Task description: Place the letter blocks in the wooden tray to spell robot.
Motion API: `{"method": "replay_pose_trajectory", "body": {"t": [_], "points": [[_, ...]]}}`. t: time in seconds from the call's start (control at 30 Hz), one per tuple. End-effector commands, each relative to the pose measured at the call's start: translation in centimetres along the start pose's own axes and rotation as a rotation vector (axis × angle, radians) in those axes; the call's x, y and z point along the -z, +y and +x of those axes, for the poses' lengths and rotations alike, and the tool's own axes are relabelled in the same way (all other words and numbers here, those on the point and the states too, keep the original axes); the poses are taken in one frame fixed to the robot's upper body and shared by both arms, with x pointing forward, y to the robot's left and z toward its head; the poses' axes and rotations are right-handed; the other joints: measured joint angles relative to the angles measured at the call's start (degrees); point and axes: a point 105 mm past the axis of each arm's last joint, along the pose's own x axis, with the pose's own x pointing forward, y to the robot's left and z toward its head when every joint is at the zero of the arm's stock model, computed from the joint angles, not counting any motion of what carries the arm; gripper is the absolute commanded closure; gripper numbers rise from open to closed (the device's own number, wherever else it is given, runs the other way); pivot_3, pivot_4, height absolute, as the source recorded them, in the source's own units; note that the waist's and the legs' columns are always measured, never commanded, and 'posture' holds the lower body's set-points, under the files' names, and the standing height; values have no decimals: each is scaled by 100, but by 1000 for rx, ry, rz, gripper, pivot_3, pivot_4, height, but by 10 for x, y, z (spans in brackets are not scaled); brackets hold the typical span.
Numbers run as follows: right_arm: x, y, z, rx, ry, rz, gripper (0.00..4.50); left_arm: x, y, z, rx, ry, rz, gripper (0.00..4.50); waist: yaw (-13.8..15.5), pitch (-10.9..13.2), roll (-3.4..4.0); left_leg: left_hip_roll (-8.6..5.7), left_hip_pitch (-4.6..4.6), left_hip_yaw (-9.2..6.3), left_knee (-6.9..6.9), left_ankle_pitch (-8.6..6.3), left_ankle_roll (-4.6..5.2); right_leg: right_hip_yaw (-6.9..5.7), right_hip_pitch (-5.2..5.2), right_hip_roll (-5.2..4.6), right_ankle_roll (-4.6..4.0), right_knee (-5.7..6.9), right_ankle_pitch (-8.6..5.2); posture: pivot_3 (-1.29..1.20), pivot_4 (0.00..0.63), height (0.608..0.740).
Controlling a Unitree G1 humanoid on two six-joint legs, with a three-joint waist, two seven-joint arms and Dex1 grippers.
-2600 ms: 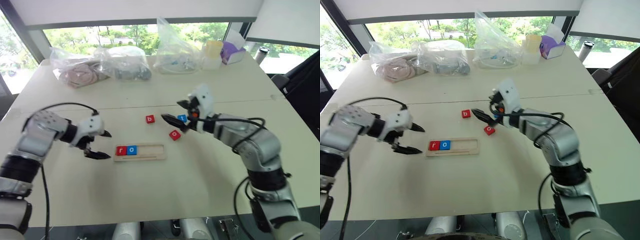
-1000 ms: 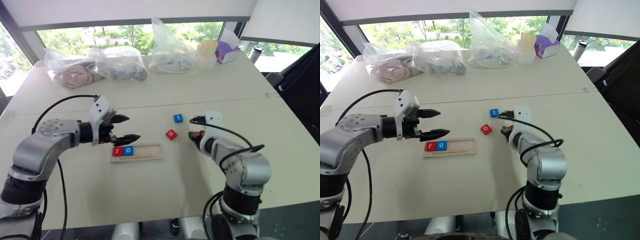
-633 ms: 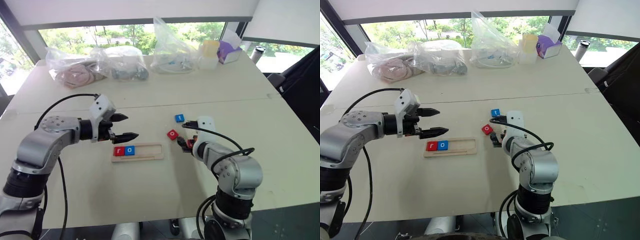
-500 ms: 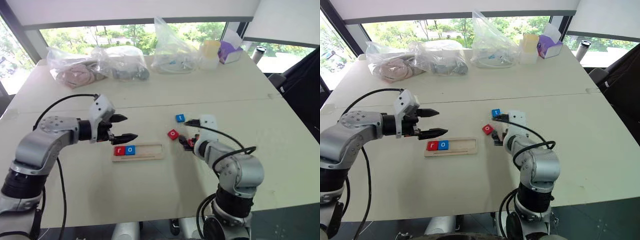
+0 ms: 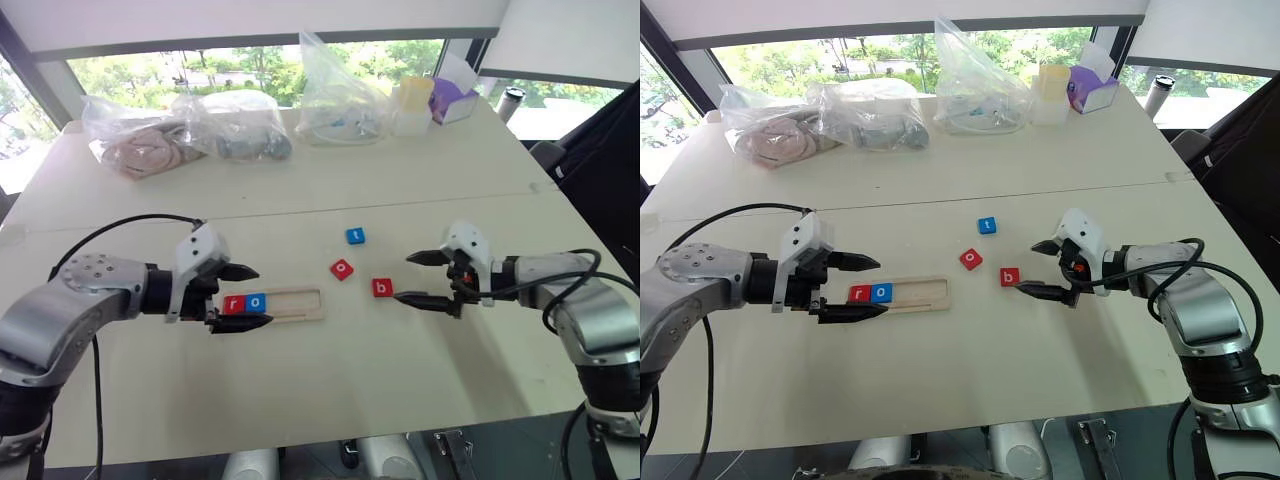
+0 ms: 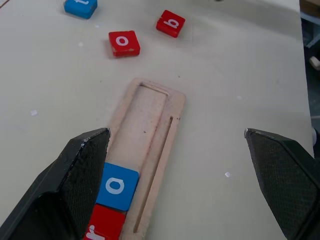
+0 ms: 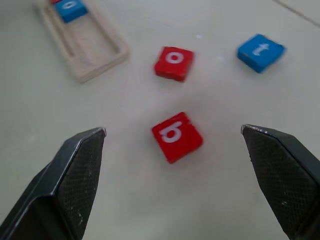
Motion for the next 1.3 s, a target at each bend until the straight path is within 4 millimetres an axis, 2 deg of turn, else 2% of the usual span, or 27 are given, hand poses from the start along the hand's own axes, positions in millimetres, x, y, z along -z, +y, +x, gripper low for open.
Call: {"method": "replay_pose_trajectory", "body": {"t": [0.03, 0.17, 0.33, 0.43, 0.57, 0.6, 0.7, 0.73, 0.8, 0.87, 0.93, 1.07, 1.3], "points": [[6, -4, 11, -58, 4, -145, 33, -5, 6, -11, -76, -9, 50, 0, 0, 3, -6, 0, 0, 0, 3, 0, 0, 0, 0, 0, 0, 1, 0, 0, 150, 740], [26, -12, 24, -85, 28, -225, 33, 0, 8, -15, -122, -3, 53, 0, 36, 9, -11, -3, -3, 5, 8, 0, -1, 5, -1, -5, -2, 0, 0, 0, 150, 740], [31, -28, 35, -57, 27, -267, 33, 5, 11, -19, -157, 7, 47, 0, 94, 12, -13, -1, -3, 13, 10, 1, -2, 13, -5, -6, -5, 4, 6, 0, 150, 740], [33, -30, 38, -73, 17, -266, 878, 8, 16, -27, -196, 28, 49, 0, 111, 12, -13, -1, 1, 12, 10, 1, -3, 14, -4, -5, -10, 7, 7, 0, 150, 740], [29, -28, 39, -93, -2, -263, 2934, 11, 21, -37, -233, 43, 46, 0, 118, 12, -13, -1, 1, 12, 13, 2, -3, 13, -2, -5, -27, 8, 17, 0, 150, 740], [27, -27, 40, -96, -10, -260, 3314, 13, 22, -38, -239, 51, 44, 0, 118, 12, -13, -1, 2, 13, 13, 2, -3, 14, -2, -6, -27, 8, 16, 0, 150, 740], [11, -25, 43, -87, -46, -245, 3303, 20, 23, -45, -254, 78, 33, 0, 105, 12, -13, 0, 6, 16, 13, 2, -3, 16, 0, -5, -27, 8, 16, 0, 150, 740], [-6, -22, 47, -92, -91, -226, 3303, 25, 24, -50, -265, 92, 22, 0, 96, 13, -12, 1, 6, 16, 12, 2, -3, 16, -1, -4, -27, 8, 16, 0, 150, 740], [-57, 0, 65, -155, -214, -207, 3303, 37, 37, -76, -346, 162, 20, 0, 61, 15, -12, 6, 4, 21, 9, 2, -3, 21, -11, -2, -28, 17, 19, 0, 150, 740], [-80, 17, 81, -192, -234, -235, 3303, 42, 47, -95, -392, 204, 23, 0, -6, 20, -5, 19, 0, 22, 5, 2, -4, 26, -32, 5, -29, 29, 20, 0, 150, 740], [-87, 23, 101, -176, -196, -259, 3303, 42, 48, -103, -385, 207, 18, 0, 8, 20, -4, 22, 2, 3, 0, 4, -7, 16, -36, 16, -35, 36, 19, 0, 150, 740], [-101, 46, 134, -235, -190, -245, 3303, 38, 41, -100, -348, 197, 21, 0, 125, 20, -2, 22, -7, -4, 0, 4, -8, 2, -31, 8, -59, 24, 5, 0, 150, 740], [-85, 60, 158, -307, -140, -294, 3303, 39, 33, -87, -350, 162, 1, 0, 126, 18, -6, -2, -22, 30, 4, 5, -11, 21, -31, -35, -23, 1, 19, 0, 150, 740]]}}
